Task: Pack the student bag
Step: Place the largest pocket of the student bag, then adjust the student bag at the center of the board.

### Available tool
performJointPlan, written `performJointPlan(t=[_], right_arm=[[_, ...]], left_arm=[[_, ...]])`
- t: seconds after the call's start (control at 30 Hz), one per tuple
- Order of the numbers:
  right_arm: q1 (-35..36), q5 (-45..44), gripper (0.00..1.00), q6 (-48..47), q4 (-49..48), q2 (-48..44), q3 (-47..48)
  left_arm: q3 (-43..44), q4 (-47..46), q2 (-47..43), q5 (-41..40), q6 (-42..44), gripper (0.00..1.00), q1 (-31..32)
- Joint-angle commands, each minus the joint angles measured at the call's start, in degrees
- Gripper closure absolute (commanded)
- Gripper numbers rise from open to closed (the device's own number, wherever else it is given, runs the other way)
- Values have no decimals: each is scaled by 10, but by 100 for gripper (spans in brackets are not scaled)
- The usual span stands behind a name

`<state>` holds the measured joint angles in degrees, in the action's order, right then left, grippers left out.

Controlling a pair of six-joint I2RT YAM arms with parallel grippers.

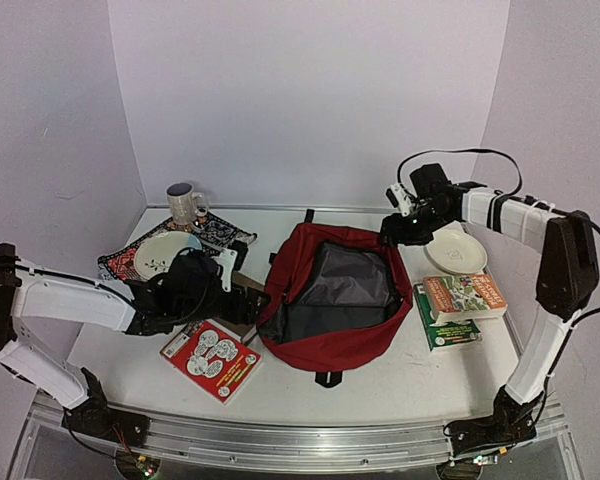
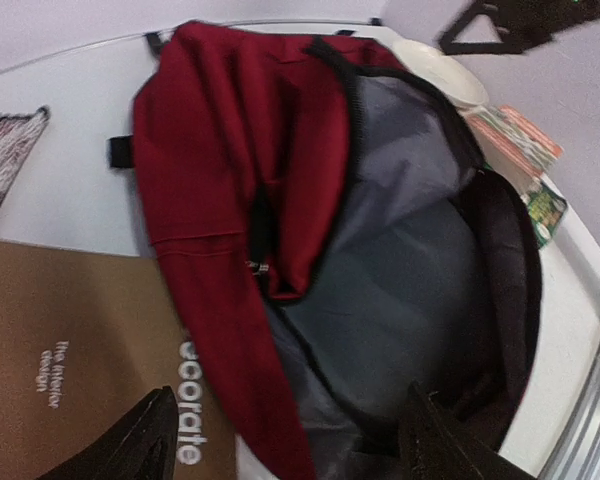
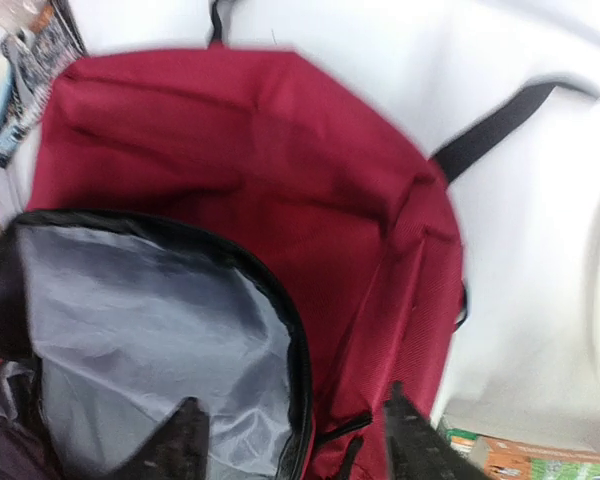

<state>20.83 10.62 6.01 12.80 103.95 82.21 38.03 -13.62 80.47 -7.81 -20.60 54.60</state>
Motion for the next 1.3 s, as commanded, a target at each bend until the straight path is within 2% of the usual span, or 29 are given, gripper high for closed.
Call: performJointPlan(t=[0.0,0.17,0.3,0.47,0.6,0.8,1.03,1.13,1.27], right_arm=[[56,-31,33,10,-18,-64,-25],[157,-31,23,17,-74,-91,-54],[249,-21,18,30,-104,-65,-48],[357,17,16,33,-107,-4,0],[402,78,18,51,-107,44,32],[420,142,20,78,-104,120,54],[395,55,22,109,-81,172,50],[378,19,23,117,-76,136,23],[376,5,18,100,-92,59,-4]], left_arm=[[59,117,-1,-28,-91,21,-55],[72,180,10,-18,-121,20,-132],[72,192,16,16,-126,19,-205],[71,201,15,32,-115,18,-281],[68,201,26,47,-109,18,-319],[84,200,63,65,-90,18,-323],[83,200,91,133,-84,19,-320],[75,200,75,136,-82,19,-313],[73,200,52,132,-79,19,-300]])
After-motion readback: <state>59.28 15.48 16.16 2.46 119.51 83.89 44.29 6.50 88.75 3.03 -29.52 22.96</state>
